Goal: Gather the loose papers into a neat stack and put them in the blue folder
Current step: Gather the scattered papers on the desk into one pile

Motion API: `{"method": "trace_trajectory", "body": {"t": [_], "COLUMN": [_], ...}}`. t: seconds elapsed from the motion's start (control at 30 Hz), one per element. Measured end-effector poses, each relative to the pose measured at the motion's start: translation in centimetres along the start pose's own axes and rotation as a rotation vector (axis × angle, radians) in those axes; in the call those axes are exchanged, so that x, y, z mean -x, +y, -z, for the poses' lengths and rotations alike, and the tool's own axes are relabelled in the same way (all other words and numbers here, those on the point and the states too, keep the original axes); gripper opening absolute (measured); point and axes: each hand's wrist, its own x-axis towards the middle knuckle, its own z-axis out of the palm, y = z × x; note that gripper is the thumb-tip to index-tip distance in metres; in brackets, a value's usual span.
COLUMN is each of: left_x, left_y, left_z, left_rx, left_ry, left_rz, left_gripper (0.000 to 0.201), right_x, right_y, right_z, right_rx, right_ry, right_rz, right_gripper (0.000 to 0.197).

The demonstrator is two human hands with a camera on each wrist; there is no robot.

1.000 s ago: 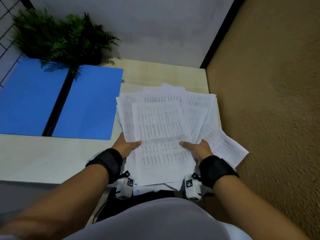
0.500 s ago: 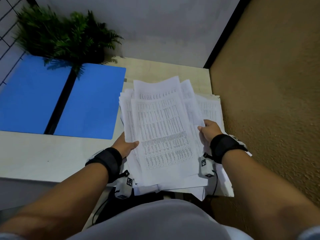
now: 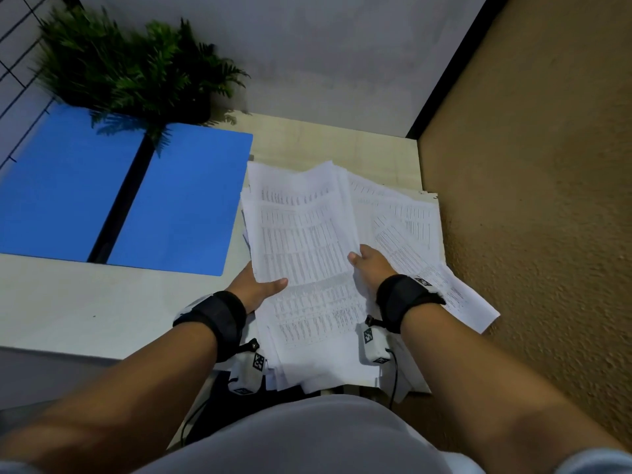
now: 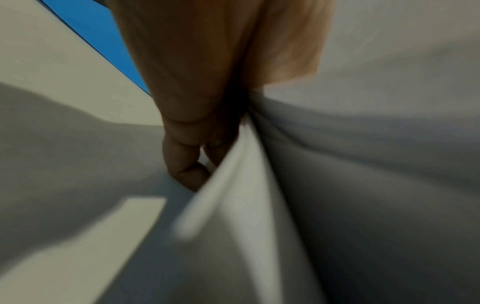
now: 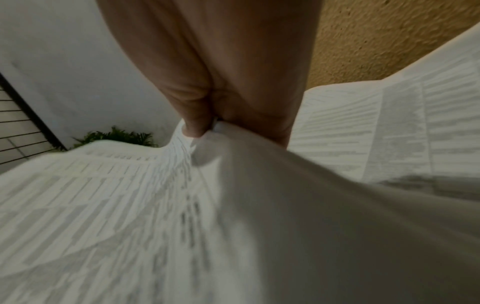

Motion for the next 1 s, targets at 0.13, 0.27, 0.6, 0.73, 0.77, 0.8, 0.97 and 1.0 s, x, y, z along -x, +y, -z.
{"method": "trace_trajectory", "body": {"t": [0.13, 0.27, 0.6, 0.73, 0.77, 0.8, 0.97, 1.0], "left_x": [-0.2, 0.1, -0.1, -0.5, -0.6, -0.7, -0.8, -0.9], "left_y": [-0.7, -1.1, -1.4, -1.5, -1.6, -1.7, -1.9, -1.8], "left_z": [0.8, 1.8, 1.7, 1.2, 1.2, 1.2, 1.2, 1.1], "left_rx": [-0.050, -0.030, -0.099, -0.114, -0.115, -0.123, -0.156, -0.161], "left_ry": [0.134, 0.209, 0.181, 0.205, 0.210, 0.217, 0.229, 0.237], "left_rz": [0.036, 0.073, 0.098, 0.098, 0.099, 0.106, 0.103, 0.104], "left_gripper": [0.056, 0.057, 0.058, 0.057, 0.056, 0.056, 0.056, 0.055], "right_x": [-0.5, -1.4, 0.5, 0.1, 0.1, 0.3, 2.7, 3.5], "right_y": [0.7, 2.0, 4.9, 6.3, 6.3, 6.1, 4.0, 3.3], "right_z": [0.8, 6.7, 9.1, 8.8, 9.0, 9.2, 10.9, 11.5], "right_rx": [0.024, 0.365, 0.213, -0.102, -0.088, -0.055, 0.142, 0.187], "right_ry": [0.087, 0.520, 0.441, 0.378, 0.400, 0.442, 0.671, 0.704], "right_rz": [0.071, 0.035, -0.077, -0.060, -0.048, -0.025, 0.108, 0.130], "right_gripper": [0.043, 0.049, 0.072, 0.032, 0.016, 0.011, 0.019, 0.021]}}
